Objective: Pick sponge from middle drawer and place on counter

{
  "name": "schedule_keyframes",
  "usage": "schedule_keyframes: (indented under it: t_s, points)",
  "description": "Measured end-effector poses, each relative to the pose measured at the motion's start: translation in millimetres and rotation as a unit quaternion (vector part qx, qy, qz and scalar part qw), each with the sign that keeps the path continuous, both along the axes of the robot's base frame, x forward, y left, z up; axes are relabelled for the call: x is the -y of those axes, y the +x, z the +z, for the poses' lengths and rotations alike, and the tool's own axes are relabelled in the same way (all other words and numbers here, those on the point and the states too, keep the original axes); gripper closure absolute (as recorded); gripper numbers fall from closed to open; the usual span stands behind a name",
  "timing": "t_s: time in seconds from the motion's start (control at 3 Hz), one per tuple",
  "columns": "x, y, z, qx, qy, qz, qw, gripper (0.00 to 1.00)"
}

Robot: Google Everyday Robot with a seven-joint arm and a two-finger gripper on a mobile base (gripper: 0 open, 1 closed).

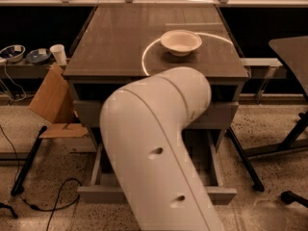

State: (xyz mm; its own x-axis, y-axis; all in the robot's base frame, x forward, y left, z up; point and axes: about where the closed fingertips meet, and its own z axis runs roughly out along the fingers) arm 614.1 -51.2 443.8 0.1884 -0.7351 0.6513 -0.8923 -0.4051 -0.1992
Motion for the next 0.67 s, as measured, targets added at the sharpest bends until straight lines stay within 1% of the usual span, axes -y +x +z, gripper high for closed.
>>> schedule_keyframes:
  t_s: [0.33, 0.67]
  points:
    - [9, -15, 27, -0.01, 0.014, 0.036, 0.9992, 1.0]
    - [23, -29, 58, -0.022, 0.005, 0.066, 0.9976, 1.0]
